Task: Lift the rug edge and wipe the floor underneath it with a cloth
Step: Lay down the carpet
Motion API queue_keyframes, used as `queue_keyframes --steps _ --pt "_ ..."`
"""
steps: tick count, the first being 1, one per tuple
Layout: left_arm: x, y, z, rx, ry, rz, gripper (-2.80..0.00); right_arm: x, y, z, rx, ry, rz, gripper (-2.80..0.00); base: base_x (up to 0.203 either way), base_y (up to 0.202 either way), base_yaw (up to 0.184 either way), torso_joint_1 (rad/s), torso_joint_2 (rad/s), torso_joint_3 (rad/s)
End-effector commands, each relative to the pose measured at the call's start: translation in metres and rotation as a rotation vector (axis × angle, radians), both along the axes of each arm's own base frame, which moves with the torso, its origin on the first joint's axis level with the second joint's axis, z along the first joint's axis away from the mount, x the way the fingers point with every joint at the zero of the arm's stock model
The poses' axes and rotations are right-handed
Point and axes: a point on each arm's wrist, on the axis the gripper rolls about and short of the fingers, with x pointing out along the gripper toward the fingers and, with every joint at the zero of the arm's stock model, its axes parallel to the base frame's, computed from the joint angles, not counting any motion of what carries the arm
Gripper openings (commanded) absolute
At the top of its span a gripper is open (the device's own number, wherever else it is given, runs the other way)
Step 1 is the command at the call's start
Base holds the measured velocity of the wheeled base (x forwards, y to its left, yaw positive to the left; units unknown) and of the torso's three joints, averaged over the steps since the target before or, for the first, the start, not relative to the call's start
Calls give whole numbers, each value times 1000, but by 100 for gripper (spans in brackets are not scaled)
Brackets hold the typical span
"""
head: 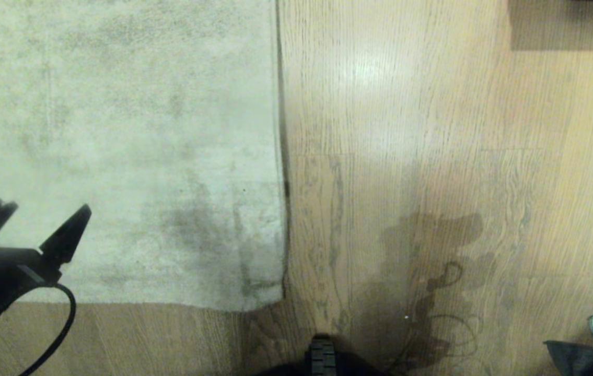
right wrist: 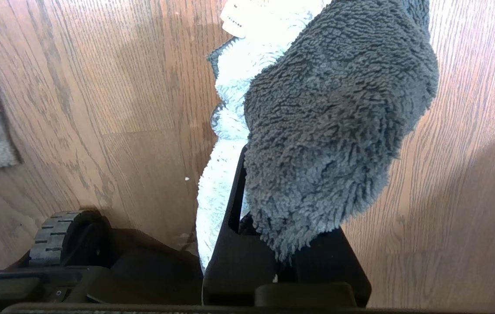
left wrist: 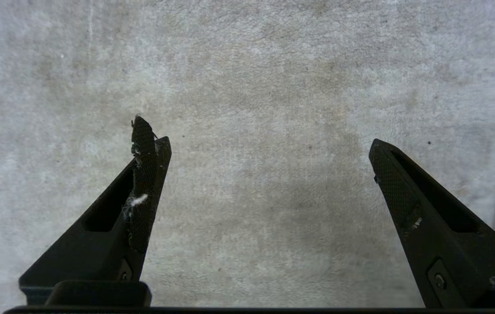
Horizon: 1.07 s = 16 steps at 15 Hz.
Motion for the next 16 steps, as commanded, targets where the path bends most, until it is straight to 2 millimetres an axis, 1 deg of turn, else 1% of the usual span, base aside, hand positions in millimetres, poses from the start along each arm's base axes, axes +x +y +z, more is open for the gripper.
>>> queue_keyframes --steps 1,7,9,14,16 --pt "-6 -2 1 11 -15 -13 0 0 0 0 1 1 0 -280 0 0 0 0 0 0" --pt "-9 -5 -8 -11 85 -34 0 0 0 0 1 1 0 -280 0 0 0 0 0 0" --pt "-13 -10 -11 -13 127 -70 0 0 0 0 1 1 0 -280 0 0 0 0 0 0" --pt "-32 -11 -21 -63 247 -81 0 0 0 0 1 1 -1 -280 0 0 0 0 0 0" --pt "-37 -11 -28 -72 309 -85 0 0 0 0 1 1 0 -280 0 0 0 0 0 0"
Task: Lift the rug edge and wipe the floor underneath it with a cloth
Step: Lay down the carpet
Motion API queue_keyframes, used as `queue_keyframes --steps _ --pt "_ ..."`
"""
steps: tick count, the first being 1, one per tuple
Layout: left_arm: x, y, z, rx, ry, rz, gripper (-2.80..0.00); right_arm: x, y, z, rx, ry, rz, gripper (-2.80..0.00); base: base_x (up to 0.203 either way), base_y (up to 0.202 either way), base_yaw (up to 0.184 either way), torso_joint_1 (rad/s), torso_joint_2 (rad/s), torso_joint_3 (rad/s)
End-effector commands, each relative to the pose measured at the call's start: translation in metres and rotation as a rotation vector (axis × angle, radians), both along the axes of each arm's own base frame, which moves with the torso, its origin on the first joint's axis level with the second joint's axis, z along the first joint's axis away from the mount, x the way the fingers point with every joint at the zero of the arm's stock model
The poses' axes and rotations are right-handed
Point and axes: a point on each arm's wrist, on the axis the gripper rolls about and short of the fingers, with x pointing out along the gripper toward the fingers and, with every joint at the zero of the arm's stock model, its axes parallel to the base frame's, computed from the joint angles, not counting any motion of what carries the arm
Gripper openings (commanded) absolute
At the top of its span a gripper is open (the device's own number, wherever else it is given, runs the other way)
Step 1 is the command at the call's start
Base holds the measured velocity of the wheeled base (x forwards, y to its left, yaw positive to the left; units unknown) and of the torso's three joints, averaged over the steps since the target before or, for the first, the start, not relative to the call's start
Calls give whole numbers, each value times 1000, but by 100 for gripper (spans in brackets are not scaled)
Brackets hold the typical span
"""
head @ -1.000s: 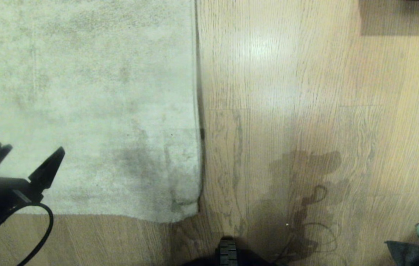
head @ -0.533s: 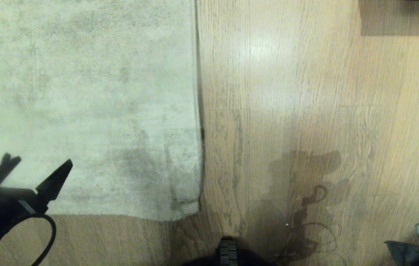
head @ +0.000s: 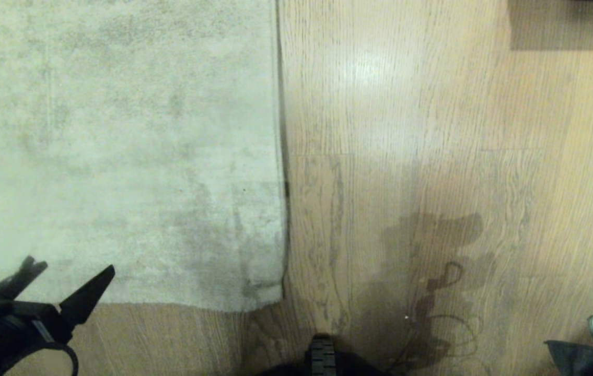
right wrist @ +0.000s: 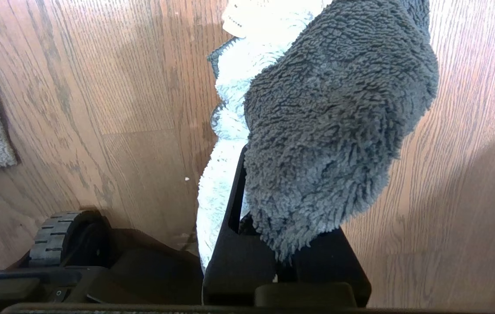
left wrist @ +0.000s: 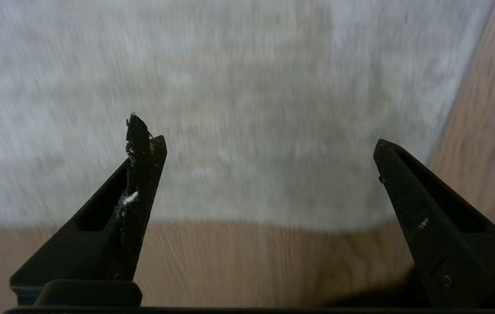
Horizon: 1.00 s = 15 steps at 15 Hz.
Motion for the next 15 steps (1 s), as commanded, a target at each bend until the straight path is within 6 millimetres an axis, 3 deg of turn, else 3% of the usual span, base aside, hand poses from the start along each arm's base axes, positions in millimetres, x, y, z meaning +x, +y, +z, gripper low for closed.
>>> queue_keyframes --steps 1,3,4,10,15 --pt "-7 0 -2 -1 20 -4 0 0 0 0 0 1 -1 -280 0 0 0 0 0 0" --pt "-4 -1 -6 0 63 -23 -6 0 0 0 0 -1 0 -280 0 0 0 0 0 0" --pt "0 -2 -9 -1 93 -47 -280 0 0 0 0 1 -1 -280 0 0 0 0 0 0" --pt "24 -43 -44 59 353 -420 -280 0 0 0 0 1 1 -280 0 0 0 0 0 0" --pt "38 -64 -82 230 551 -562 -280 0 0 0 0 1 1 -280 0 0 0 0 0 0"
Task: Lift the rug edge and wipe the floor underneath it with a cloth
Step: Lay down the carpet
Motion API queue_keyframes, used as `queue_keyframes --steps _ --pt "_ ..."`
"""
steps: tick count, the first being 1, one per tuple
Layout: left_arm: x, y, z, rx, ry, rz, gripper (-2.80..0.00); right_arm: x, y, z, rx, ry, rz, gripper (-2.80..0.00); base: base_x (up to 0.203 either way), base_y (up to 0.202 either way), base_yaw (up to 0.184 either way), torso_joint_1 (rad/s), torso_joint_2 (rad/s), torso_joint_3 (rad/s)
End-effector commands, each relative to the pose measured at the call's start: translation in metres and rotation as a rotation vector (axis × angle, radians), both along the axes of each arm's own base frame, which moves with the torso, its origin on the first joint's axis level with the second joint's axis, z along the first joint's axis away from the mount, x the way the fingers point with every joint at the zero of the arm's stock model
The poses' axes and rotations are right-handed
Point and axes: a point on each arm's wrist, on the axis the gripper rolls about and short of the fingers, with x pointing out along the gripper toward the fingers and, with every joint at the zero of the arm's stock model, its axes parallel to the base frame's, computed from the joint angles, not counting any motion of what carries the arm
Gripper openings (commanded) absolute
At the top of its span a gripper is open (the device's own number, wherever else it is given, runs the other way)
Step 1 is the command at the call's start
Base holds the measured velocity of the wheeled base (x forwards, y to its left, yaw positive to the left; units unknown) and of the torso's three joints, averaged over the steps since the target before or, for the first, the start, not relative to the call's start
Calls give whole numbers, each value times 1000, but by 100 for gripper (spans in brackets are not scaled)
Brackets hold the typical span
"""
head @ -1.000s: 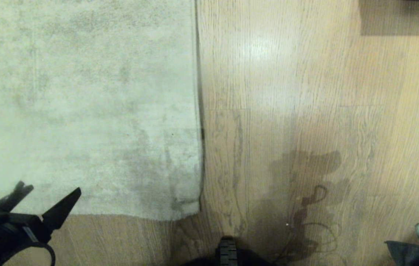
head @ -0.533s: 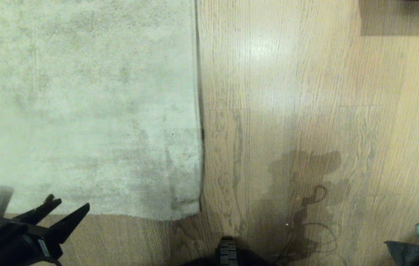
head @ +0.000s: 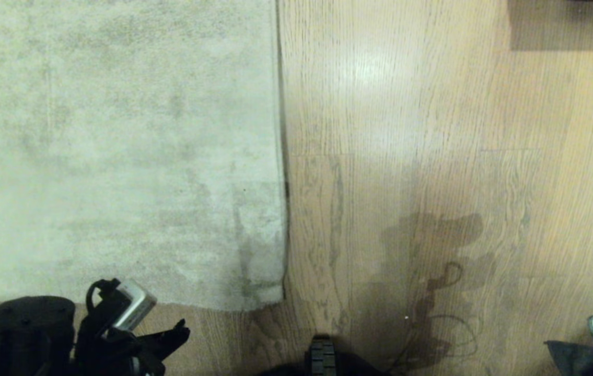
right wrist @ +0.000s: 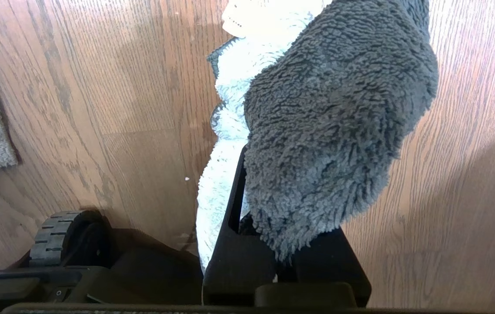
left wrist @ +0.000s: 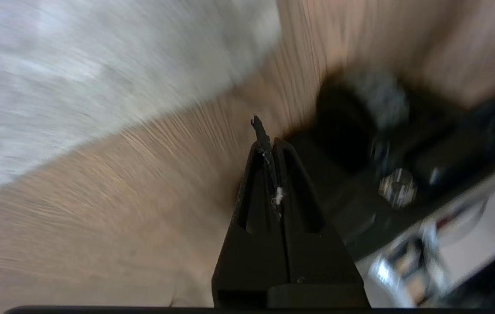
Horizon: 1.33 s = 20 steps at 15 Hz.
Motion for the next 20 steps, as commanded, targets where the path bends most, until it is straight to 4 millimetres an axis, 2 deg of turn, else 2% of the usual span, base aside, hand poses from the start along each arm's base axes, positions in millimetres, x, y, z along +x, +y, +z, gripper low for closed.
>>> queue_keyframes --steps 1,8,13,16,20 --pt "7 -8 -26 91 126 -43 -280 0 0 0 0 1 -2 -280 0 0 0 0 0 0" --pt "21 -9 -56 271 224 51 -280 0 0 0 0 1 0 -280 0 0 0 0 0 0" --pt "80 -21 -63 351 89 62 -280 0 0 0 0 1 -1 -280 0 0 0 0 0 0" --pt "116 -34 -69 330 -25 61 -280 0 0 0 0 1 -1 -280 0 0 0 0 0 0" --pt "143 -46 -74 261 -186 84 -280 0 0 0 0 1 -2 -280 0 0 0 0 0 0"
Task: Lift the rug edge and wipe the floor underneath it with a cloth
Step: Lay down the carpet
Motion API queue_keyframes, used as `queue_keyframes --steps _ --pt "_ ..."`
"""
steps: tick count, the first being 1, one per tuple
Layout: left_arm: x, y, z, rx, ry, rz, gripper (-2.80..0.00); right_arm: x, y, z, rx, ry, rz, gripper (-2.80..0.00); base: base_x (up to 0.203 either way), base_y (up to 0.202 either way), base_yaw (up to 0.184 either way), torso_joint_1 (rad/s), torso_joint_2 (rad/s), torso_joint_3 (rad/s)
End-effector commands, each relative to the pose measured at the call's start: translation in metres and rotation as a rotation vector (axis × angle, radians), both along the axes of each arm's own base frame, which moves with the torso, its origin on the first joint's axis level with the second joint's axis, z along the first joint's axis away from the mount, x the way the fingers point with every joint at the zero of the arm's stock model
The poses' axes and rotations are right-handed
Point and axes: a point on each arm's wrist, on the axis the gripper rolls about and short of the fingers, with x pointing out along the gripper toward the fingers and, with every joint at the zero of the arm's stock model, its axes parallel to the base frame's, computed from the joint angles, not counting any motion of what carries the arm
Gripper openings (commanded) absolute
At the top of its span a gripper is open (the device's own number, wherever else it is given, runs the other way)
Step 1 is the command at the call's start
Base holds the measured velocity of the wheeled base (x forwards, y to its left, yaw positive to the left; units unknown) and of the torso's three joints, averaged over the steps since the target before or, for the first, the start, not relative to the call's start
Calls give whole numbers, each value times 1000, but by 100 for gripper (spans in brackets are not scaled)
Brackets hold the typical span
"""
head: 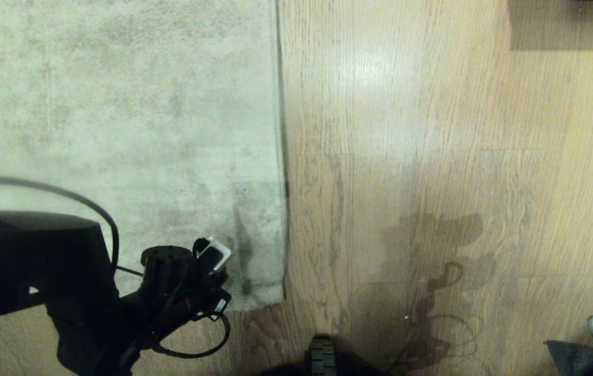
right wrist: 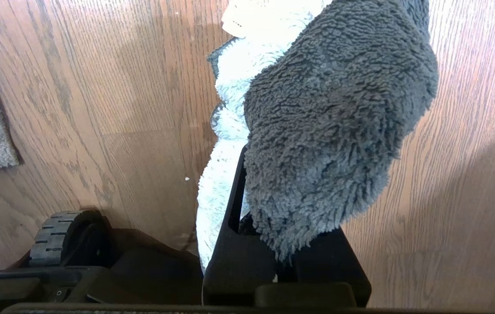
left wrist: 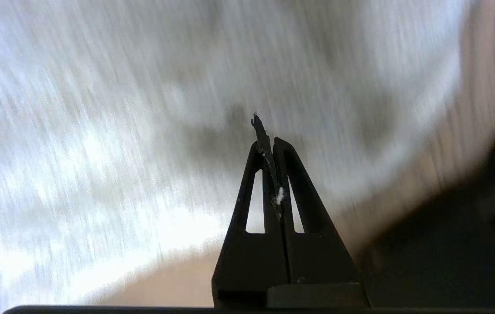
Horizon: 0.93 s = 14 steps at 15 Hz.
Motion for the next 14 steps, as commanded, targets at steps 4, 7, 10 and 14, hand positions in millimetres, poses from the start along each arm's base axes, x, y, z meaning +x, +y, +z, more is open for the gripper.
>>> queue_keyframes --steps 4,7,10,14 --pt "8 -8 -21 -18 -30 -18 -280 0 0 0 0 1 -1 -280 0 0 0 0 0 0" --pt "6 -12 -27 -11 -9 -35 -280 0 0 0 0 0 -1 -280 0 0 0 0 0 0" --pt "1 -14 -31 -3 12 -48 -280 0 0 0 0 1 -1 -280 0 0 0 0 0 0" --pt "-11 -9 -38 21 57 -50 -280 0 0 0 0 1 0 -280 0 0 0 0 0 0"
